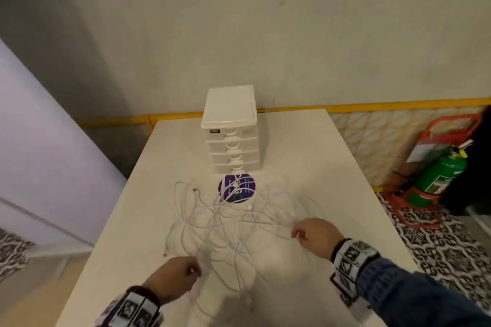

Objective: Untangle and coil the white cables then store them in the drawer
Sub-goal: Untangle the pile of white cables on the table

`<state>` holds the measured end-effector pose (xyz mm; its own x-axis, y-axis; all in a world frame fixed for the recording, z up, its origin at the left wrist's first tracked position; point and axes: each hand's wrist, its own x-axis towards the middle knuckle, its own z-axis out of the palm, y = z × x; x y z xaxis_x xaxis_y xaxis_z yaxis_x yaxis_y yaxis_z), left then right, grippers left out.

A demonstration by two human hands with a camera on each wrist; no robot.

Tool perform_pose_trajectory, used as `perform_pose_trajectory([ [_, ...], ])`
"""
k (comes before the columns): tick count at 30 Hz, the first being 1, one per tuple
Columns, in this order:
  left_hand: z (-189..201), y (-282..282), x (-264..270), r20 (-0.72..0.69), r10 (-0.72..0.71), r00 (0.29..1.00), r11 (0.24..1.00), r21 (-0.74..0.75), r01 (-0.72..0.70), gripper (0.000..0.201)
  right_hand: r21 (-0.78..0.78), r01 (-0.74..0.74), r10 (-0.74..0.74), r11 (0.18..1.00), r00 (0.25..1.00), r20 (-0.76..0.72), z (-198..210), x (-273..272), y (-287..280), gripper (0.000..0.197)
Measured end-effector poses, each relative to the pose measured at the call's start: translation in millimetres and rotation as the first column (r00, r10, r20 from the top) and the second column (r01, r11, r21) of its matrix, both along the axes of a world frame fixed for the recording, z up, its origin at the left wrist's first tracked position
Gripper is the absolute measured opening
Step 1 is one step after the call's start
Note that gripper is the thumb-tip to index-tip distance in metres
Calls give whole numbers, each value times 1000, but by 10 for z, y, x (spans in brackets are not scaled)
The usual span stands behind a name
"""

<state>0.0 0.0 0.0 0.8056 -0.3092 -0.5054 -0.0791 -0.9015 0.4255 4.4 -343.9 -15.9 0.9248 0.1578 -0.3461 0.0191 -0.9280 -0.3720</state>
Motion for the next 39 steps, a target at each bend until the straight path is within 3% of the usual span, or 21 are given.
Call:
perform_pose_trajectory([
  [7, -157, 77, 296, 167, 314, 935, 949, -62, -308, 17, -63, 221, -220, 973, 975, 18, -62, 162, -211, 28],
  [10, -242, 97, 353, 212, 356, 910, 934, -71, -349, 16, 26, 271, -272, 962, 958, 95, -6, 288, -193, 33],
  [17, -107, 69, 762, 368, 445, 817, 890, -283, -357, 10, 144, 238, -261, 961, 951, 166, 85, 617, 113, 37],
  [21, -77, 12, 1057, 402, 375, 835, 897, -384, -218, 6, 161, 23, -58, 987, 975, 214, 141, 835, 428, 34],
  [26, -199, -111, 1478, 317, 226, 921, 962, -221, -160, 13, -4, -186, 184, 982, 967, 178, 78, 1167, 706, 26],
  [29, -298, -152, 1658, 323, 200, 925, 973, -180, -147, 17, -127, -297, 312, 946, 943, 118, 5, 1324, 841, 23],
  [33, -360, -183, 1888, 203, 195, 960, 978, 30, -205, 31, -240, -348, 365, 906, 930, 29, -159, 1368, 905, 37],
  [35, -412, -197, 1962, 146, 208, 967, 969, 103, -224, 42, -253, -338, 359, 906, 932, 40, -230, 1362, 898, 37],
  [39, -523, -207, 2012, 142, 403, 904, 903, 99, -418, 58, -214, -303, 326, 929, 942, 84, -220, 1401, 823, 28],
])
